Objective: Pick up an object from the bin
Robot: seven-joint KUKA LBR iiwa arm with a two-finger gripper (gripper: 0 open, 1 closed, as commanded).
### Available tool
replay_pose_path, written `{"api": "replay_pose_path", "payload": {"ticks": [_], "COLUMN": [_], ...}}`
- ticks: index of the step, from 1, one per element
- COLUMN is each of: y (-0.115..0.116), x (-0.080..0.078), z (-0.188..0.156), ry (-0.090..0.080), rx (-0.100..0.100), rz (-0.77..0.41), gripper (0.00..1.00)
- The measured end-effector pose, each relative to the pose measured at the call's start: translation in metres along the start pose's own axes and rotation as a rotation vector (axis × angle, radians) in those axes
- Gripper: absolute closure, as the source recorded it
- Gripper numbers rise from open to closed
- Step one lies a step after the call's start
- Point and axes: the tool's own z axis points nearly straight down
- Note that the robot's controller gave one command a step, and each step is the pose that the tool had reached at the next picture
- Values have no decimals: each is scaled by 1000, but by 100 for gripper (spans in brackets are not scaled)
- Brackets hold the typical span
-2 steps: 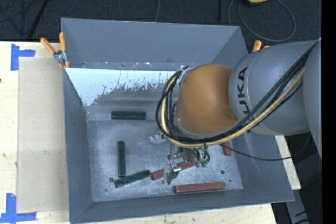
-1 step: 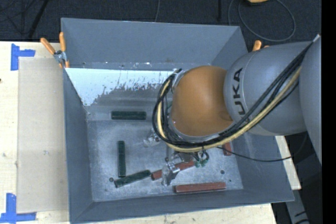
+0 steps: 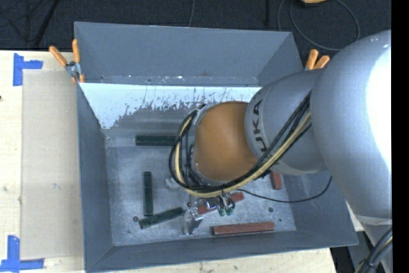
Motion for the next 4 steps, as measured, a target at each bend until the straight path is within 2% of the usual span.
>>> {"api": "replay_pose_path", "payload": {"ticks": [1, 2, 4], "y": [1, 2, 3], "x": [-11, -11, -11], "z": [13, 12, 2], "ry": [-29, -33, -22], "rx": [2, 1, 1], "rz": [-18, -23, -24], "gripper": [100, 100, 100]}}
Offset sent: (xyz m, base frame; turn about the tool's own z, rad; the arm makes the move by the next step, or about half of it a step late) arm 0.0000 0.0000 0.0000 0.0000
